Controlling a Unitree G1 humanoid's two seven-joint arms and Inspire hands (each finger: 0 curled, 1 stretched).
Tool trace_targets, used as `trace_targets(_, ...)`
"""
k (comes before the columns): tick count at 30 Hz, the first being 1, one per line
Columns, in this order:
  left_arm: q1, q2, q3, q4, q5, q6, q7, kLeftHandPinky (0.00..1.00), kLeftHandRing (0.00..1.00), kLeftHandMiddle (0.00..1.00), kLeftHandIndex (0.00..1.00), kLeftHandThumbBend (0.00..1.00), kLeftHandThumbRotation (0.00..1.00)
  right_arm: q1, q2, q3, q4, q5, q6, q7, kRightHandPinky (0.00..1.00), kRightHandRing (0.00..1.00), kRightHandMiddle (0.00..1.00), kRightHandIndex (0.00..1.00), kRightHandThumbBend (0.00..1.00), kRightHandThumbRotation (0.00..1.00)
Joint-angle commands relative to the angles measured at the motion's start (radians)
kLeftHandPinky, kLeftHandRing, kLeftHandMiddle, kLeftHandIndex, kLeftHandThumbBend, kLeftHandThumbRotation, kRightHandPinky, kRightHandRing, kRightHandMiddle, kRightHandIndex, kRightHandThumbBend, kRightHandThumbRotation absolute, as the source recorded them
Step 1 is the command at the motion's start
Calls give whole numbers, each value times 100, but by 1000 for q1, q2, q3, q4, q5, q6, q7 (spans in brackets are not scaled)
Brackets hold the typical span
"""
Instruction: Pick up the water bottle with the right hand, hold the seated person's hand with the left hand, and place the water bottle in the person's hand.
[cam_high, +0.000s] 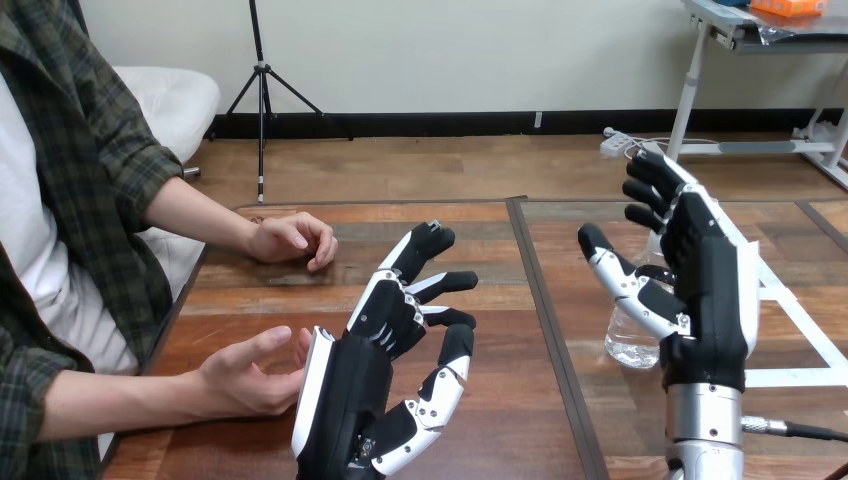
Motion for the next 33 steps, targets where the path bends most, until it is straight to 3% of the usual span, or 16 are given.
trace_targets(1,-27,-40,5,-31,-8,-5,-1,59,75,88,88,27,0,-48,7,-10,-66,-32,-92,-33,70,77,81,77,53,0)
trace_targets(10,-33,-39,8,-28,-7,-1,-2,59,75,88,88,27,0,-71,-3,-28,-41,-115,-167,-111,66,77,81,74,54,0)
trace_targets(16,-36,-41,9,-26,-2,2,0,59,75,88,88,27,0,-87,-7,-40,-26,-163,-185,-168,66,78,82,74,55,0)
trace_targets(33,-36,-44,14,-28,23,9,16,60,75,87,88,29,0,-121,-24,-54,14,-174,-172,-231,73,82,83,74,55,0)
